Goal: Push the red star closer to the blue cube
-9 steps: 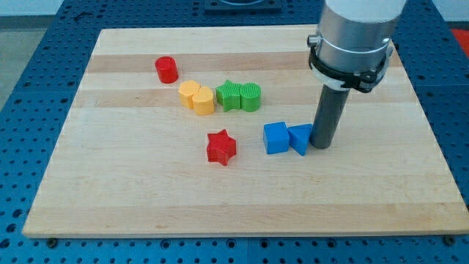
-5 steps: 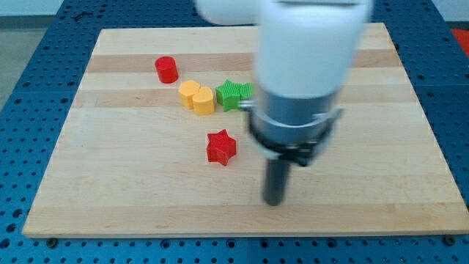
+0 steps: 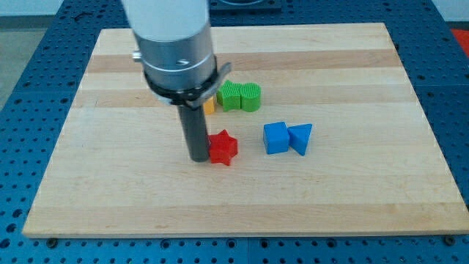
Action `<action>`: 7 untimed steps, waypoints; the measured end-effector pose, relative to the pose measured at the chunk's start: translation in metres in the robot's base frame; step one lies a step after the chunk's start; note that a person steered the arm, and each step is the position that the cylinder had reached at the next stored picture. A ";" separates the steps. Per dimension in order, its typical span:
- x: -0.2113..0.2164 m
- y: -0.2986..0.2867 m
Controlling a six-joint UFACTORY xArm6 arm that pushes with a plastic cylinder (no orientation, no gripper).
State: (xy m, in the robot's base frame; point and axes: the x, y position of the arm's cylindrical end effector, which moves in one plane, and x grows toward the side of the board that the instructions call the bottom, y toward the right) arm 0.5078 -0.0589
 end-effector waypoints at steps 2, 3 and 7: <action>0.000 0.023; 0.000 0.023; -0.015 0.026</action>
